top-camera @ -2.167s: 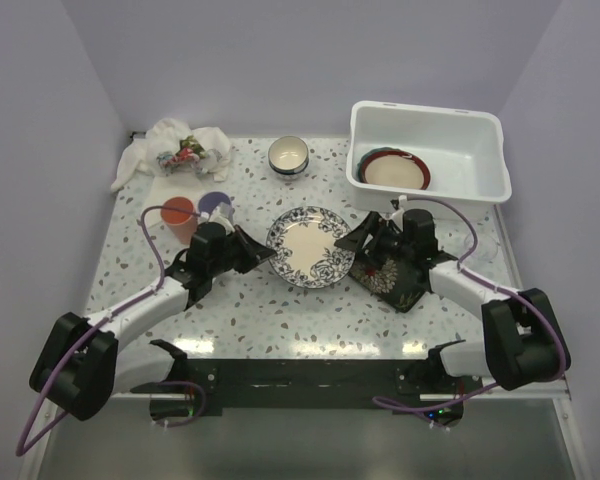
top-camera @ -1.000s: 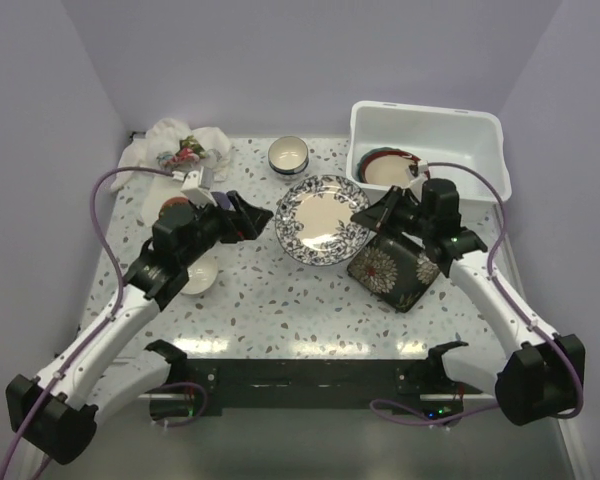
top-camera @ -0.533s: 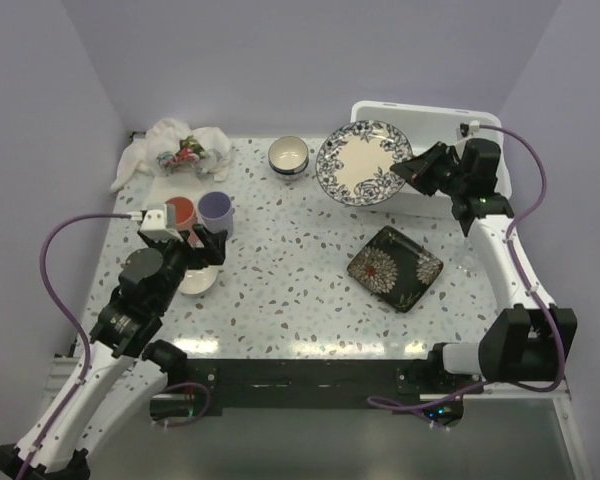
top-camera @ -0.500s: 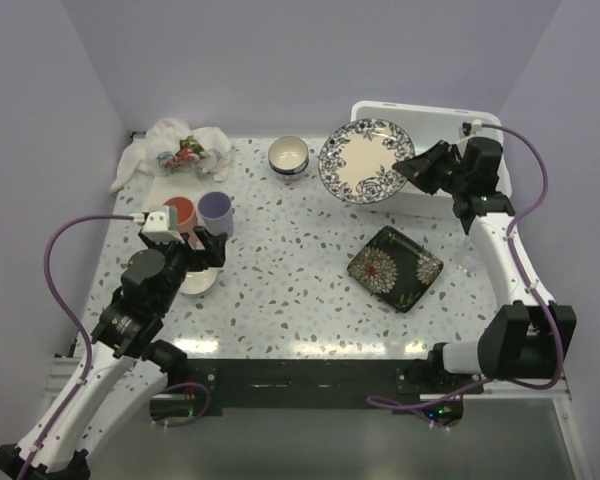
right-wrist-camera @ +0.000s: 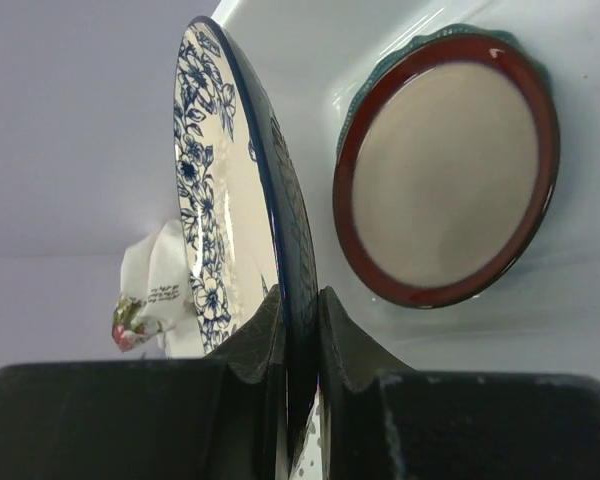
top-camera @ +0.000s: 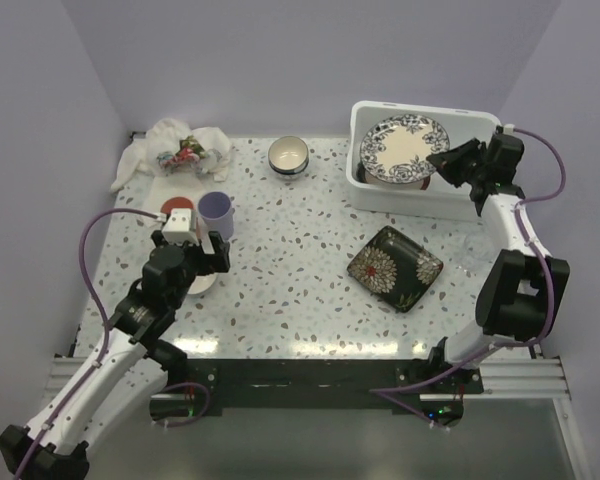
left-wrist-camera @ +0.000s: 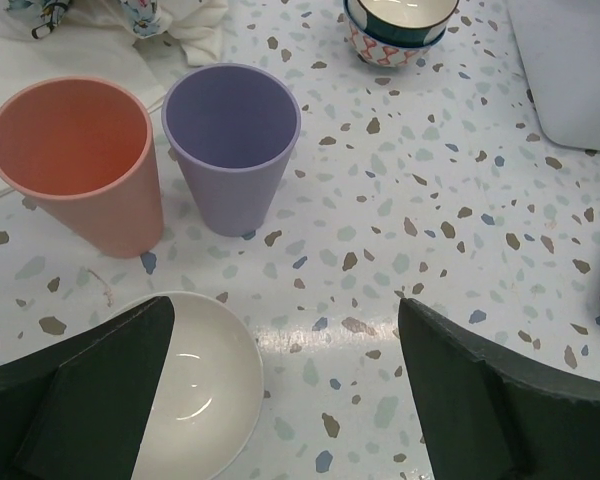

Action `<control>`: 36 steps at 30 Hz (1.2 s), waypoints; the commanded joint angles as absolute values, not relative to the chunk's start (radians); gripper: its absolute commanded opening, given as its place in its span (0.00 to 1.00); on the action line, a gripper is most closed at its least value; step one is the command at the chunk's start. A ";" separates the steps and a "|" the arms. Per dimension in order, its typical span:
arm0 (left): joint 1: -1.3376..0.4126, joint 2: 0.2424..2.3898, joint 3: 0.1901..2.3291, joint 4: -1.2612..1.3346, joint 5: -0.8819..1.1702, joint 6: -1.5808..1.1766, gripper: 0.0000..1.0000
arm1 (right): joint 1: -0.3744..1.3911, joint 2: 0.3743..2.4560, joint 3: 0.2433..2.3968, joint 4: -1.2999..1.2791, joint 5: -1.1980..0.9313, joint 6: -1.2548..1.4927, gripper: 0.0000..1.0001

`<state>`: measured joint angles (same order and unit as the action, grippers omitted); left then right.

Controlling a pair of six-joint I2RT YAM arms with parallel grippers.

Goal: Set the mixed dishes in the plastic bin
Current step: Place the plate in the plate inside a plastic bin.

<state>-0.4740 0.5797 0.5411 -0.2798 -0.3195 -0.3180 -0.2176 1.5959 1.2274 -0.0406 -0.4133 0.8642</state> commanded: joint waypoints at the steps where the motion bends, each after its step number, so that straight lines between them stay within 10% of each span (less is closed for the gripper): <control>1: -0.480 0.584 0.538 -0.219 -0.342 -0.288 0.99 | -0.239 1.624 1.290 0.182 -0.443 0.917 0.00; 36: -0.480 0.609 0.532 -0.209 -0.324 -0.284 0.98 | -0.221 2.098 1.575 -0.021 -0.623 0.750 0.11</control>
<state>-0.4740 0.6163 0.5407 -0.2523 -0.3218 -0.3023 -0.2298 2.1269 1.4979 0.0055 -0.5644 0.7872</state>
